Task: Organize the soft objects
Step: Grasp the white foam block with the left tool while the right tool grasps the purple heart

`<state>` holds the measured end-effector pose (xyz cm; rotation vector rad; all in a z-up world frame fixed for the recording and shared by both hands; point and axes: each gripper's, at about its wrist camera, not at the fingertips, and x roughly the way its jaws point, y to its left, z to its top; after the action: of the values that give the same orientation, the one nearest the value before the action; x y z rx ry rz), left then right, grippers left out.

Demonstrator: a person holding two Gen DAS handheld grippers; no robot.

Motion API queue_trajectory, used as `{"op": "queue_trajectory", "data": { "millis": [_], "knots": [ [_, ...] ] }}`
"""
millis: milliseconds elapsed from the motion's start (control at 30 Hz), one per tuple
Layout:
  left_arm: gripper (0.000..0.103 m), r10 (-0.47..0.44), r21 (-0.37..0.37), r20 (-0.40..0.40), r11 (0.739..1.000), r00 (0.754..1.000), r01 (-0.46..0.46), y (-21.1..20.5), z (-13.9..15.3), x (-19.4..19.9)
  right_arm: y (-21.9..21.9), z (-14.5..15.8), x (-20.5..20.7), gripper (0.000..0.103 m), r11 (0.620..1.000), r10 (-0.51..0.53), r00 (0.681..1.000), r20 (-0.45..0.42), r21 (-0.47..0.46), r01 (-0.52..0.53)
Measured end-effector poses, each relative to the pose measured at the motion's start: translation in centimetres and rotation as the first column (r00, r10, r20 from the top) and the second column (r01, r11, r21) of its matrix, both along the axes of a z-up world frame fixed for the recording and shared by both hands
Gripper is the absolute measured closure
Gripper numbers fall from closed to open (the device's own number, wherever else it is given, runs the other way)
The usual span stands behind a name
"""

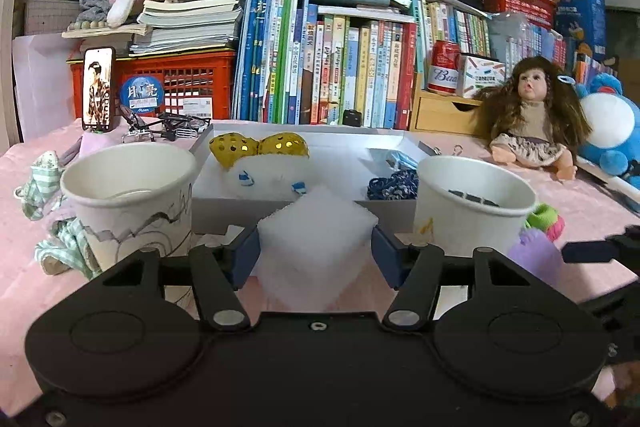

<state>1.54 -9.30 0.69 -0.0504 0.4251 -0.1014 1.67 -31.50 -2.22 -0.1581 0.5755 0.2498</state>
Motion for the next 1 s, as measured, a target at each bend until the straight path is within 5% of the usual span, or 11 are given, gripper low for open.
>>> {"op": "queue_trajectory", "data": {
  "millis": [300,567,833,1000],
  "knots": [
    [0.043,-0.073,0.04,-0.025,0.996,0.997,0.074,0.8,0.4,-3.8,0.3,-0.4,0.5,0.006,1.0,0.006,1.0,-0.013,0.01,-0.006],
    [0.017,-0.106,0.13,-0.01,0.986,0.994,0.107,0.5,-0.7,-4.1,0.6,-0.6,0.8,0.006,1.0,0.008,1.0,-0.016,0.017,-0.008],
    [0.017,-0.093,0.104,-0.072,0.989,0.993,0.1,0.9,-1.7,-2.4,0.3,-0.7,1.1,0.007,1.0,0.008,1.0,-0.025,0.029,-0.007],
    [0.031,-0.09,0.093,-0.096,0.991,0.991,0.099,1.1,-2.1,-2.4,0.1,-0.7,1.3,0.008,0.999,-0.002,0.999,-0.039,0.054,0.004]
  ]
}}
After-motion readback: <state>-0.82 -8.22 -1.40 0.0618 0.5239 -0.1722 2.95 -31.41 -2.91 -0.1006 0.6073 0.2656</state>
